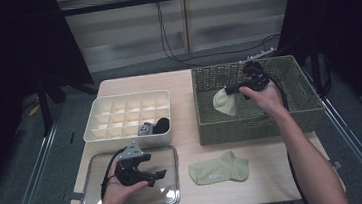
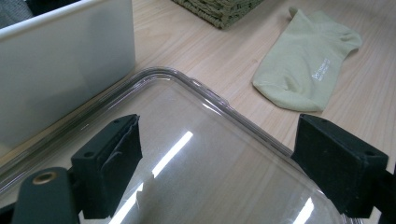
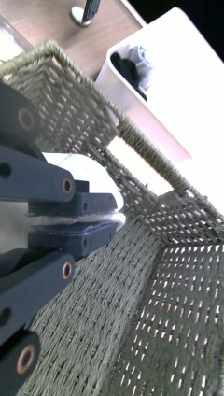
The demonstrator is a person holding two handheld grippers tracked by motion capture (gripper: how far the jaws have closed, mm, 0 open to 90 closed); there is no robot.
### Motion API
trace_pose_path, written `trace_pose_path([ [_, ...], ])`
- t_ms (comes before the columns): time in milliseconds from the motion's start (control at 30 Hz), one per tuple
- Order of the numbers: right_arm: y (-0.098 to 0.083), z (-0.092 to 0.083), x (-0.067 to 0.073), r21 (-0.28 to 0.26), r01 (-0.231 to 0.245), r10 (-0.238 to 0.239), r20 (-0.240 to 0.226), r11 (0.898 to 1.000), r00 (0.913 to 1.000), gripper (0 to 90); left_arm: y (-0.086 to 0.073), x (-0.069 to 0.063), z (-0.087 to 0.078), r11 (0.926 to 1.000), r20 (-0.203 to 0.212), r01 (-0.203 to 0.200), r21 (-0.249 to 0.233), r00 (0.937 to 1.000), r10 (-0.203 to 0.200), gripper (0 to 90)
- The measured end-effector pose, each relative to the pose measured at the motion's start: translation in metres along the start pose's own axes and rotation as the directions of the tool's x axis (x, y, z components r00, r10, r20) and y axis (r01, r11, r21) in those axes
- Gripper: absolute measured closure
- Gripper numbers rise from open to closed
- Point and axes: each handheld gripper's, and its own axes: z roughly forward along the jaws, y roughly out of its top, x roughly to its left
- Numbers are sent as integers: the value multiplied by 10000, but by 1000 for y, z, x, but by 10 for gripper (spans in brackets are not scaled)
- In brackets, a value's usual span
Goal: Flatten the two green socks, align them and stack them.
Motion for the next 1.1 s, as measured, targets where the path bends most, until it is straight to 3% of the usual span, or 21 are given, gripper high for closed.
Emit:
trace_pose_path([
  [667, -2, -18, 10, -938, -53, 21, -340, 9956, 9994, 853, 1, 2, 4, 10000, 26, -81, 36, 10000, 81, 153],
  [1100, 1, -34, 18, -1767, -142, 30, -635, 9842, 9980, 853, 1, 4, 3, 10000, -62, -67, 18, 10000, 67, 154],
])
